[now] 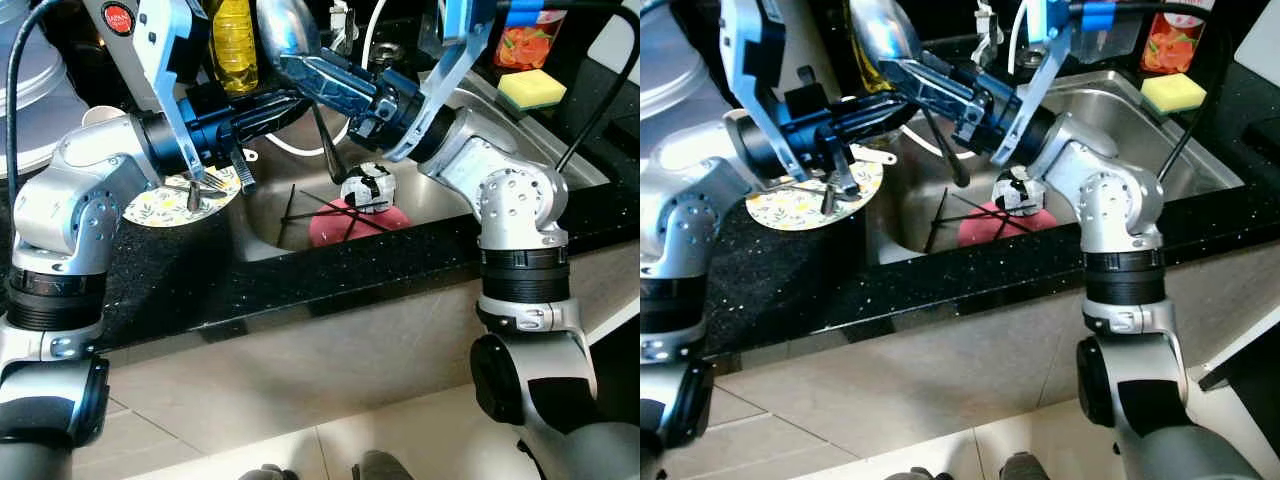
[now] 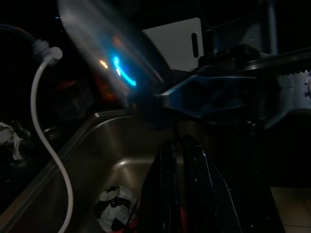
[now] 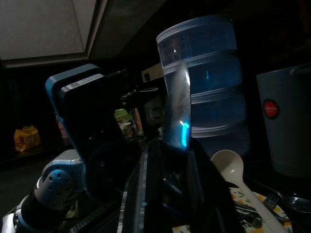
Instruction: Kitchen organization
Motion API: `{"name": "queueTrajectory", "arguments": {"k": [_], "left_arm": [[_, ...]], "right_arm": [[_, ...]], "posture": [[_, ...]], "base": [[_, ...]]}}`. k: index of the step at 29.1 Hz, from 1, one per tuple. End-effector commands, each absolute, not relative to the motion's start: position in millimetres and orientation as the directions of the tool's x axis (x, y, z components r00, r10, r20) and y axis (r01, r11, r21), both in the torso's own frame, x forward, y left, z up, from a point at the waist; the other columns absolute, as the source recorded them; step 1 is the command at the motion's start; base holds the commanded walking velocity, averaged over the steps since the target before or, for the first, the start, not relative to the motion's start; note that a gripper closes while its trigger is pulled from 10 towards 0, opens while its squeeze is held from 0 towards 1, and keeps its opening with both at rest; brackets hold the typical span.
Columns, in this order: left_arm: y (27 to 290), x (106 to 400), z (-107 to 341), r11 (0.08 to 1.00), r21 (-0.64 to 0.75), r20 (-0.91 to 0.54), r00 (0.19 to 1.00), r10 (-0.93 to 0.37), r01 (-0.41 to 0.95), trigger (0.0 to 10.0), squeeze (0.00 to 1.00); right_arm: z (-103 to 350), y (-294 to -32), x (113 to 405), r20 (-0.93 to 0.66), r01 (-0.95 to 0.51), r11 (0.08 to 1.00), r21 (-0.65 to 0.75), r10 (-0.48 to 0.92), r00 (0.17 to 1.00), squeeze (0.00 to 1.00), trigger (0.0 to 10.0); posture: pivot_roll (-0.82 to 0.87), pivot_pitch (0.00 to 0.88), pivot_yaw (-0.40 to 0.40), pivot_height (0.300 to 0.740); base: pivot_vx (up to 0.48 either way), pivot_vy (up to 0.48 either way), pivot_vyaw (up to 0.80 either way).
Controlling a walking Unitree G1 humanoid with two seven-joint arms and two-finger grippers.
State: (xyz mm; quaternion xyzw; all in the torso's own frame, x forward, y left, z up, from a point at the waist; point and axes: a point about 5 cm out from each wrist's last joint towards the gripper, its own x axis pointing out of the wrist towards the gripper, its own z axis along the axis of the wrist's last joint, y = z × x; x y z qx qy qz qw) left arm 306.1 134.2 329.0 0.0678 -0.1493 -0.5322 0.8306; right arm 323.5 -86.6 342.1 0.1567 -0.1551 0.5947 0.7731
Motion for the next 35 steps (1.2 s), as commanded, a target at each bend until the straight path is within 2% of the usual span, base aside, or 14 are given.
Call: {"name": "queueTrajectory", "arguments": {"k": [1,4,5,6,7,11,12,13,14,16,17,20,27,35], "left_arm": [[134.3,308.6,324.5,0.447,0.257,0.168,0.416,-0.894,0.857,10.0,0.00],[134.5,310.8,324.4,0.467,0.254,0.172,0.436,-0.883,0.847,10.0,0.00],[135.0,312.5,324.8,0.484,0.252,0.179,0.451,-0.874,0.838,10.0,0.83],[135.3,313.7,325.1,0.495,0.250,0.184,0.461,-0.868,0.832,10.0,0.83],[136.1,316.0,325.4,0.511,0.240,0.188,0.477,-0.858,0.825,10.0,1.00],[139.1,321.1,328.7,0.556,0.217,0.214,0.517,-0.829,0.802,10.0,1.00],[139.9,322.4,329.4,0.565,0.210,0.217,0.526,-0.822,0.798,10.0,1.00],[140.7,323.2,329.4,0.569,0.210,0.217,0.530,-0.820,0.795,10.0,1.00],[141.5,323.6,328.7,0.573,0.214,0.210,0.536,-0.818,0.791,10.0,1.00],[143.8,324.2,326.6,0.581,0.194,0.195,0.549,-0.813,0.791,10.0,1.00],[145.1,323.9,326.7,0.582,0.184,0.198,0.550,-0.811,0.792,10.0,0.00],[153.1,322.0,329.4,0.608,0.173,0.229,0.569,-0.790,0.775,10.0,0.00],[156.6,314.5,330.4,0.613,0.188,0.234,0.571,-0.787,0.768,10.0,0.00],[163.5,320.6,324.6,0.690,0.172,0.192,0.663,-0.723,0.703,10.0,0.00]], "right_arm": [[341.1,-81.4,320.1,0.427,-0.977,0.202,0.062,0.880,0.209,0.00,0.0],[341.2,-81.7,320.1,0.427,-0.977,0.202,0.062,0.880,0.209,0.00,0.0],[341.3,-81.7,320.3,0.427,-0.977,0.203,0.062,0.879,0.210,0.00,0.0],[341.4,-81.8,320.4,0.428,-0.977,0.204,0.062,0.879,0.211,0.00,0.0],[341.4,-81.9,320.6,0.428,-0.977,0.205,0.063,0.879,0.212,0.00,0.0],[340.2,-81.3,322.6,0.421,-0.973,0.223,0.062,0.878,0.228,0.00,0.0],[339.8,-81.3,323.7,0.419,-0.971,0.231,0.064,0.877,0.237,0.00,6.5],[339.0,-81.4,325.3,0.415,-0.968,0.243,0.068,0.875,0.249,0.00,6.5],[337.4,-81.6,328.8,0.407,-0.960,0.270,0.074,0.871,0.276,0.00,10.0],[334.3,-82.3,337.1,0.394,-0.939,0.332,0.084,0.855,0.338,0.00,10.0],[333.9,-83.2,340.5,0.394,-0.927,0.366,0.082,0.843,0.368,0.00,10.0],[330.7,-91.4,365.4,0.384,-0.814,0.574,0.082,0.736,0.558,0.00,10.0],[306.4,-94.7,403.2,0.249,-0.601,0.799,0.035,0.575,0.779,0.00,10.0],[249.8,-89.0,414.7,0.026,-0.450,0.871,-0.197,0.463,0.886,0.00,10.0]], "posture": [[-0.10,0.050,0.041,0.740],[-0.10,0.052,0.040,0.740],[-0.10,0.052,0.041,0.740],[-0.10,0.053,0.040,0.740],[-0.10,0.055,0.039,0.740],[-0.10,0.055,0.039,0.740],[-0.10,0.058,0.038,0.740],[-0.10,0.058,0.038,0.740],[-0.10,0.060,0.039,0.740],[-0.10,0.061,0.039,0.740],[-0.10,0.061,0.039,0.740],[-0.10,0.069,0.044,0.740],[-0.09,0.081,0.047,0.740],[-0.05,0.090,0.034,0.740]], "base": [[0.000,0.000,0.00],[0.000,0.000,0.00],[0.000,0.000,0.00],[0.000,0.000,0.00],[0.000,0.000,0.00],[0.000,0.000,0.00],[0.000,0.000,0.00],[0.000,0.000,0.00],[0.000,0.000,0.00],[0.000,0.000,0.00],[0.000,0.000,0.00],[0.000,0.000,0.00],[0.000,0.000,0.00],[0.000,0.000,0.00]]}}
